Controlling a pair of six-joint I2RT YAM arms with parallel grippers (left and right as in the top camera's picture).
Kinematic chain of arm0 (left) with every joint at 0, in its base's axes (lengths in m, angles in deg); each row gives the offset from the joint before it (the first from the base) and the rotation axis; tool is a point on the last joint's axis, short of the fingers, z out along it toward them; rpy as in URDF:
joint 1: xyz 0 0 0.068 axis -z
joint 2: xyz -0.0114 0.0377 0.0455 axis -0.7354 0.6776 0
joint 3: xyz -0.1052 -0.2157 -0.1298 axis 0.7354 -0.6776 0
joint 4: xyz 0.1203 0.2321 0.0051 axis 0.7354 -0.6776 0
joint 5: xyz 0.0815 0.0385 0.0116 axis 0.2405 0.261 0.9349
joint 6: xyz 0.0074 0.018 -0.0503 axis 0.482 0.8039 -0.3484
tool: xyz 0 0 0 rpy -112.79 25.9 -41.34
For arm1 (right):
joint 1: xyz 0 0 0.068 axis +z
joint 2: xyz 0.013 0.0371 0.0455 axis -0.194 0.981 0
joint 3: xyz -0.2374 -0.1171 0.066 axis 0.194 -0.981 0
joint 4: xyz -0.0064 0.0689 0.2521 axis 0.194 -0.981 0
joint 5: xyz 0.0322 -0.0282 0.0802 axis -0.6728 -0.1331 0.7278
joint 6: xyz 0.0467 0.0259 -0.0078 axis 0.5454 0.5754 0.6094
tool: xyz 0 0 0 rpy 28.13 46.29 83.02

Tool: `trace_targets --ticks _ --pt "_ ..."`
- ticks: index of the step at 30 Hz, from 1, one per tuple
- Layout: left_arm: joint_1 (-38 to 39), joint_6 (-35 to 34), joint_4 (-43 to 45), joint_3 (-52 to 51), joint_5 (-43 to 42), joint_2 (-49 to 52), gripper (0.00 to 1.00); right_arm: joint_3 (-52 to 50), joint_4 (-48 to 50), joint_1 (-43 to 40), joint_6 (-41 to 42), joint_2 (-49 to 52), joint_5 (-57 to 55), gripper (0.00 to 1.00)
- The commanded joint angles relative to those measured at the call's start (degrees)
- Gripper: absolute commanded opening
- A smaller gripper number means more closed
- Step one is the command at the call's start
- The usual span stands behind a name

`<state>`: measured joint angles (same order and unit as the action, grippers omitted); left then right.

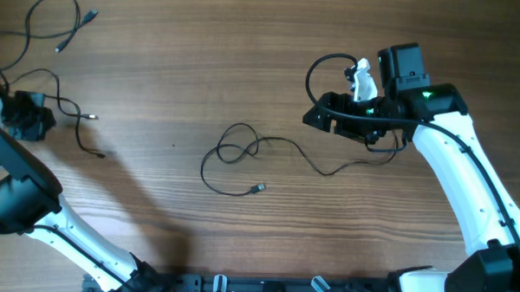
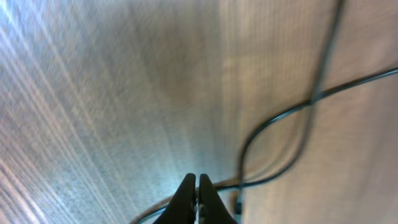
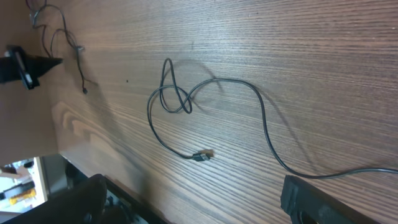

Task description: Untangle cables

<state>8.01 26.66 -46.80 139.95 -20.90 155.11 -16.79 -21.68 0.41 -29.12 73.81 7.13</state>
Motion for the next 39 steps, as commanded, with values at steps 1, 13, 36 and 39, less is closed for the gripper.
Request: trace_targets --ticks 1,13,36,39 --pt "2.2 0.5 -0.6 -4.9 3.7 -0.1 0.04 -0.5 -0.4 0.2 -2.0 1.0 -0.3 0.92" --pt "7.4 -1.4 10.2 -16.9 -3.7 0.0 0.04 -0.5 -0.5 0.2 -3.4 1.0 -0.3 0.92" --pt "-1.0 3.3 24.6 -6.8 -4.5 -6.9 0.56 -0.5 -1.9 0.2 -3.0 1.0 -0.3 0.92" --pt "-0.1 19.3 25.4 -6.8 1.5 -4.8 0.98 -0.5 -2.0 0.2 -1.8 1.0 0.1 0.92"
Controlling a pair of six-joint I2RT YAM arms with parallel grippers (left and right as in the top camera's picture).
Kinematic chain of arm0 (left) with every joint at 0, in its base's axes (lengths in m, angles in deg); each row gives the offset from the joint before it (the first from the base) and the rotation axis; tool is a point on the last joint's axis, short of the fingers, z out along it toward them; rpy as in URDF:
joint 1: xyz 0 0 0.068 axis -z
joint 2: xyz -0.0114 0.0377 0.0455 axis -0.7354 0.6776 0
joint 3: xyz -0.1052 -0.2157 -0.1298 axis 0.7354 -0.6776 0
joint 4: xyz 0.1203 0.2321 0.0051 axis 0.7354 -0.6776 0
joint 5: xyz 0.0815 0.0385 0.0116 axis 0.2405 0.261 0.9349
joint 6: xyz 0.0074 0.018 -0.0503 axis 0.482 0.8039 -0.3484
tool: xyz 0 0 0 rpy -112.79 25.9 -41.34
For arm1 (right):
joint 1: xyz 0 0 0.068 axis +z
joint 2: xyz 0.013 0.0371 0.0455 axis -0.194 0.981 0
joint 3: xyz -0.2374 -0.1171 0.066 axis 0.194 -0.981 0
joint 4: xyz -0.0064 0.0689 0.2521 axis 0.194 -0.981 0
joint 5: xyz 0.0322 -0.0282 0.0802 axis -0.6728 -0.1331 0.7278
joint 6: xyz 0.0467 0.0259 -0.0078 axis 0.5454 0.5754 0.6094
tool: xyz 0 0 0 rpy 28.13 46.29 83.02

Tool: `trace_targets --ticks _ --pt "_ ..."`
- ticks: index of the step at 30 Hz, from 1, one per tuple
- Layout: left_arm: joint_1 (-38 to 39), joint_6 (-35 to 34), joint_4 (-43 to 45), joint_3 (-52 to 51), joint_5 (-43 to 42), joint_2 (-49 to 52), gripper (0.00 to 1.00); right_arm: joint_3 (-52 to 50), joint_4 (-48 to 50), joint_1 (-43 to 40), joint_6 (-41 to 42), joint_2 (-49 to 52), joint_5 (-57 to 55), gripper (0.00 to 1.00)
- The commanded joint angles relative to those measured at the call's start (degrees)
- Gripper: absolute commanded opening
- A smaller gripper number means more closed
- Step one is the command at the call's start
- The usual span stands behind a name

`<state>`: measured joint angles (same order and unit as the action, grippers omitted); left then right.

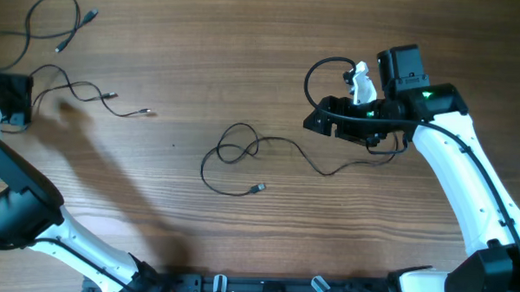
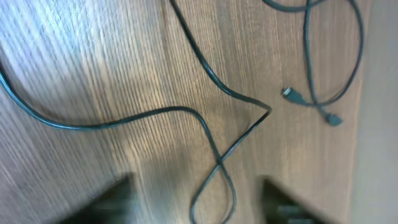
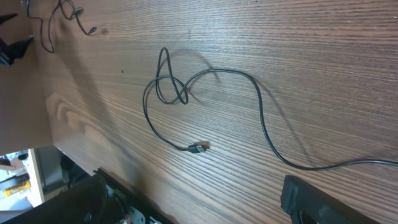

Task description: Untangle cables

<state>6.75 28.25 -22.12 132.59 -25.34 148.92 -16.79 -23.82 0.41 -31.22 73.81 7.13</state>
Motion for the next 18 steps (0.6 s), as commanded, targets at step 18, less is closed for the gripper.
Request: trace_targets --ticks 18 --pt "-0.8 48.3 4.2 0.5 9.0 8.0 0.91 -0.5 -1.5 0.2 0.3 1.0 0.1 0.92"
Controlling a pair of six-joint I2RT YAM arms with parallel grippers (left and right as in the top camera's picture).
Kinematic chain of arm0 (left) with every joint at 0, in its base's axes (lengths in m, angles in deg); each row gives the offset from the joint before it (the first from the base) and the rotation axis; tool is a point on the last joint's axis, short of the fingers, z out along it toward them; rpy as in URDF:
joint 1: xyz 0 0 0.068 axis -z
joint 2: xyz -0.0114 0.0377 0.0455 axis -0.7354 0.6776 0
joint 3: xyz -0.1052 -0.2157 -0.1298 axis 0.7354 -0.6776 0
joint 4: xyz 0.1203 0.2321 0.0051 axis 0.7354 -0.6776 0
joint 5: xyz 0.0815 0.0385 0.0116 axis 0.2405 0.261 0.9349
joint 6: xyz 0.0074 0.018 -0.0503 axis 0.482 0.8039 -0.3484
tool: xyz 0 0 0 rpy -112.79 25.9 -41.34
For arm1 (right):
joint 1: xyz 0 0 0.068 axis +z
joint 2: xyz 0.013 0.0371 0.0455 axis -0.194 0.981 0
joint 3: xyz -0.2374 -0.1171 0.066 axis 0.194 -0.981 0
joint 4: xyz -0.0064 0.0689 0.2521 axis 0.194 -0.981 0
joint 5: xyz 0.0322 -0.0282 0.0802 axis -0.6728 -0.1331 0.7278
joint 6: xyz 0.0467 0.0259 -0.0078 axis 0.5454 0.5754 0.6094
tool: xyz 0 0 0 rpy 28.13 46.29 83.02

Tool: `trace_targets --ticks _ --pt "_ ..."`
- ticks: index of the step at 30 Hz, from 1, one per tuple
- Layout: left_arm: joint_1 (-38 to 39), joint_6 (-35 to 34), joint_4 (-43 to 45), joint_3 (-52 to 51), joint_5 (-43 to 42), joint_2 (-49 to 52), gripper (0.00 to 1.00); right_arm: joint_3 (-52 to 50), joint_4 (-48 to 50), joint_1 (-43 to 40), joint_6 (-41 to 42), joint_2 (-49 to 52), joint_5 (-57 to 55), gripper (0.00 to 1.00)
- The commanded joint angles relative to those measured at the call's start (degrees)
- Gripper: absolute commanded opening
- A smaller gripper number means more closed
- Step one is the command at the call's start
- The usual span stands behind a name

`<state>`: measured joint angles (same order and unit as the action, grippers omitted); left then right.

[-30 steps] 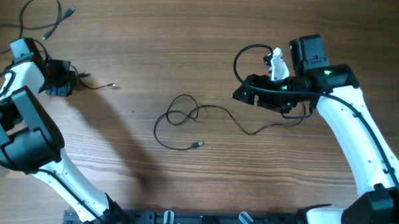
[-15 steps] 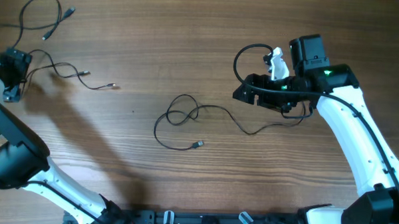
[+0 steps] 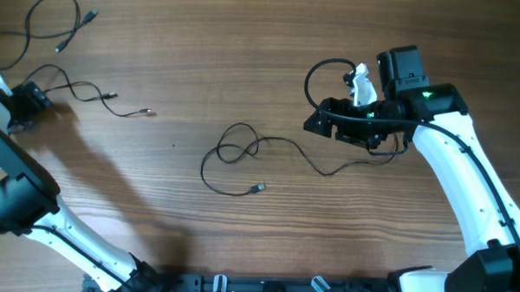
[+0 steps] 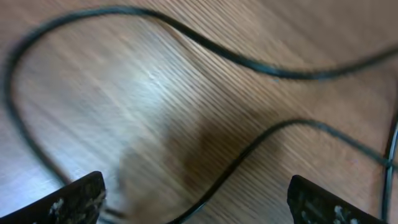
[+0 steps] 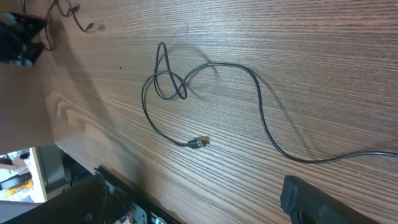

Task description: Untangle cables

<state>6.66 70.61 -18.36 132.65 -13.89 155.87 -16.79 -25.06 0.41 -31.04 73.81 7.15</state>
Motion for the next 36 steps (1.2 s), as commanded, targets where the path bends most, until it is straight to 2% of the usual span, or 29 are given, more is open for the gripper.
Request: trace_targets --ticks 1,3,6,8,9,10,11,12,15,22,24,25,26,28,33,36 --pt "-1.0 5.9 0.4 0.5 -3.3 1.1 0.82 -0.5 -0.1 0.2 0.1 1.0 0.0 0.92" --pt "-1.2 6.1 0.5 0.5 -5.2 1.6 0.65 -0.5 0.7 0.2 0.1 1.0 0.0 0.92" --pt "-1.5 6.1 0.4 0.5 -4.9 3.5 0.63 -0.5 0.4 0.2 0.6 1.0 0.1 0.92" --pt "-1.9 6.1 0.8 0.5 -4.0 4.5 0.52 -0.5 0.0 0.2 0.6 1.0 0.1 0.92" --pt "-2.0 6.1 1.5 0.5 -2.1 4.5 0.41 -0.5 -0.2 0.2 0.5 1.0 0.1 0.92" --pt "-2.3 6.1 2.5 0.5 1.1 4.5 0.22 -0.5 -0.2 0.2 0.6 1.0 0.1 0.92" --pt "-2.5 6.1 3.4 0.5 3.9 4.5 0.08 -0.5 -0.2 0.2 0.5 1.0 0.1 0.92" --pt "-2.8 6.1 4.7 0.5 7.9 4.5 0.04 -0.5 -0.2 0.2 0.6 1.0 0.1 0.92" --pt "-3.0 6.4 9.0 0.5 12.4 4.5 0.04 -0.5 -0.2 0.2 0.6 1.0 0.1 0.92" --pt "-2.8 14.8 19.3 2.8 17.5 4.3 0.04 -0.5 -0.2 0.2 1.7 1.0 0.0 0.92" --pt "-2.9 15.0 21.9 2.8 18.7 4.3 0.04 -0.5 -0.2 0.2 2.2 1.0 0.0 0.92" --pt "-3.0 15.0 21.9 2.8 18.5 4.3 0.05 -0.5 -0.2 0.2 3.0 1.0 -0.2 0.92" --pt "-3.0 15.0 21.8 2.8 18.4 4.3 0.24 -0.5 -0.1 0.2 3.1 1.0 -0.2 0.92" --pt "-3.1 15.0 21.6 2.8 18.6 4.3 1.00 -0.5 -0.1 0.2 3.0 1.0 -0.2 0.92" --pt "-2.9 13.7 17.7 2.8 19.5 0.9 1.00 -0.5 0.1 0.2 3.0 1.0 -1.2 0.93" --pt "-2.1 5.1 15.0 2.8 15.4 -4.2 1.00 -0.5 0.2 0.2 3.1 1.0 -2.6 0.93"
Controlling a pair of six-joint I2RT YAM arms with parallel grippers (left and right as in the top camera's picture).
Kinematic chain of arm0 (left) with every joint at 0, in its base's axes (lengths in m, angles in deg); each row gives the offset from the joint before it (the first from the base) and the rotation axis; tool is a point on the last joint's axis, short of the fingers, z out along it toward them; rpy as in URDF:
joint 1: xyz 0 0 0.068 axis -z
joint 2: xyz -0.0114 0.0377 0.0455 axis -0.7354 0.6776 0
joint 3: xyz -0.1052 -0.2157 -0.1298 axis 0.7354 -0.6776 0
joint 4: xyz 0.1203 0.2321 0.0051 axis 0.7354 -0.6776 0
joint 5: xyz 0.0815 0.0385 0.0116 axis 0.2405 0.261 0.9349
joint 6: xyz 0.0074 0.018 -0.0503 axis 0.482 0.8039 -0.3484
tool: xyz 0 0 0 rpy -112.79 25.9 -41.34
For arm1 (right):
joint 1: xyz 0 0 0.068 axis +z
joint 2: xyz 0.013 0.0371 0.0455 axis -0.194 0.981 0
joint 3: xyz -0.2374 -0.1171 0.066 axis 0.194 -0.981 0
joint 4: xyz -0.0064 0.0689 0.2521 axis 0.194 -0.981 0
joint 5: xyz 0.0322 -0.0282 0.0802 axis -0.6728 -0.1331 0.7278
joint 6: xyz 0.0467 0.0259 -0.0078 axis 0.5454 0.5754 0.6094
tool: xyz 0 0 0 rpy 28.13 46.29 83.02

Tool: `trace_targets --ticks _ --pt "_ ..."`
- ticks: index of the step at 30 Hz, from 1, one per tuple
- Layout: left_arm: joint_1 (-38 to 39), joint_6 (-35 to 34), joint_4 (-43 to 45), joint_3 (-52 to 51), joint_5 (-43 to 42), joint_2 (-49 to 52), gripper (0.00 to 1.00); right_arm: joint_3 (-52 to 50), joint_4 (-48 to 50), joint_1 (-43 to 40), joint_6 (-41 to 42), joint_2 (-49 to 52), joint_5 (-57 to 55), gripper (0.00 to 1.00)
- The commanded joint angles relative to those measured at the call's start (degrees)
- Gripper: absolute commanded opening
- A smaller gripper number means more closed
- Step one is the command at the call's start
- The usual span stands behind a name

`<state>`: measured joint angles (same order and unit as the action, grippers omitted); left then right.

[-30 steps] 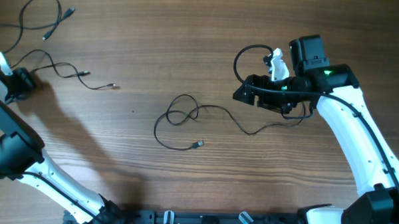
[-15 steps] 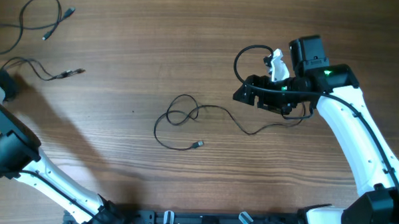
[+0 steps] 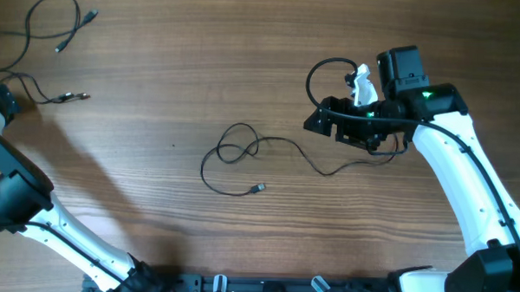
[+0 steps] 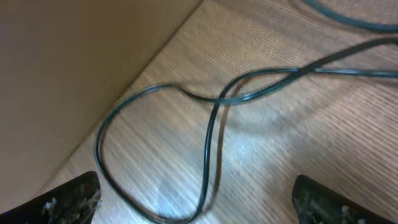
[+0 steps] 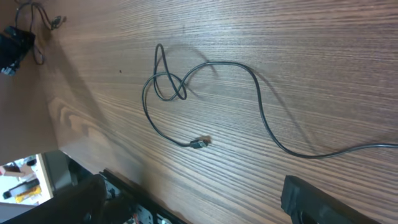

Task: Untangle cables
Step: 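Move both grippers toward the looped black cable at table center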

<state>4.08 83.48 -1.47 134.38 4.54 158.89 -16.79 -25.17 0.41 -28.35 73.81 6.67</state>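
A thin black cable [image 3: 55, 96] lies at the far left, its plug end [image 3: 81, 95] pointing right. In the left wrist view that cable [image 4: 211, 134] curls in a loop on the wood. My left gripper sits at the table's left edge, open [image 4: 199, 202] over that loop, holding nothing. A second cable [image 3: 52, 17] lies in the back left corner. A third cable [image 3: 282, 147] with a knotted loop [image 5: 165, 84] and a plug [image 5: 199, 142] crosses the middle. My right gripper [image 3: 317, 118] hovers open [image 5: 199, 202] above its right part.
The table's left edge [image 4: 124, 81] runs close beside the left gripper. The right arm carries a white part [image 3: 360, 82] and its own black lead [image 3: 323, 66]. The table's front edge [image 5: 93, 168] shows in the right wrist view.
My left gripper has moved further left, to the table's edge. The thin cable now lies more to the left, its plug end nearer the gripper. The right arm has barely moved.
First my left gripper was shut at the left, with the thin cable bunched beside it. Then it was open and the cable lay stretched out to the right. Now the gripper stands at the table's edge with the cable drawn leftwards. The middle cable stayed put.
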Motion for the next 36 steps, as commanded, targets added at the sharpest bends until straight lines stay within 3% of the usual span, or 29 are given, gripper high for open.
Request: trace_targets --ticks 1,3,5,7,9,14,17,25,27,29,33,36 --pt "0.8 -11.4 -3.4 1.1 -7.2 -9.2 1.00 -0.5 0.5 0.2 0.4 1.0 -2.1 0.93" --pt "1.4 -20.6 -7.1 1.1 -22.2 -13.4 1.00 -0.5 1.3 0.1 0.4 1.0 -2.1 0.93" --pt "2.4 -35.5 -9.5 1.1 -44.3 -16.1 1.00 -0.5 2.9 -0.7 0.4 1.0 -2.8 0.97" --pt "4.1 -46.7 -12.6 1.0 -58.8 -16.1 1.00 -0.5 2.9 -1.9 1.0 1.0 -5.7 1.00" --pt "8.4 -47.1 -25.4 1.0 -65.9 -16.0 1.00 -0.5 1.4 -4.4 2.1 1.0 -8.2 1.00" --pt "22.1 -31.8 -45.5 0.9 -63.7 -16.0 0.96 -0.5 -0.7 -11.4 2.0 1.0 -12.6 1.00" --pt "31.7 -31.8 -53.5 0.7 -53.6 -16.0 0.95 -0.5 -1.9 -14.9 1.7 1.0 -13.9 1.00" --pt "55.1 -33.0 -62.8 0.1 -40.2 -16.0 0.86 -0.5 -4.4 -15.6 1.9 1.0 -16.0 1.00" --pt "62.4 -41.0 -60.8 -1.7 -34.4 -16.0 0.83 -0.5 -5.0 -15.6 1.8 1.0 -15.0 1.00" --pt "66.2 -44.8 -58.4 -3.3 -32.3 -16.0 0.82 -0.5 -5.7 -15.6 1.7 1.0 -12.2 1.00" --pt "72.2 -52.7 -50.5 -7.6 -31.3 -16.0 0.80 -0.5 -6.8 -15.5 1.7 1.0 -10.3 1.00" --pt "74.2 -58.9 -48.1 -8.9 -24.7 -16.0 0.74 -0.5 -7.6 -15.5 1.4 1.0 -10.3 1.00"
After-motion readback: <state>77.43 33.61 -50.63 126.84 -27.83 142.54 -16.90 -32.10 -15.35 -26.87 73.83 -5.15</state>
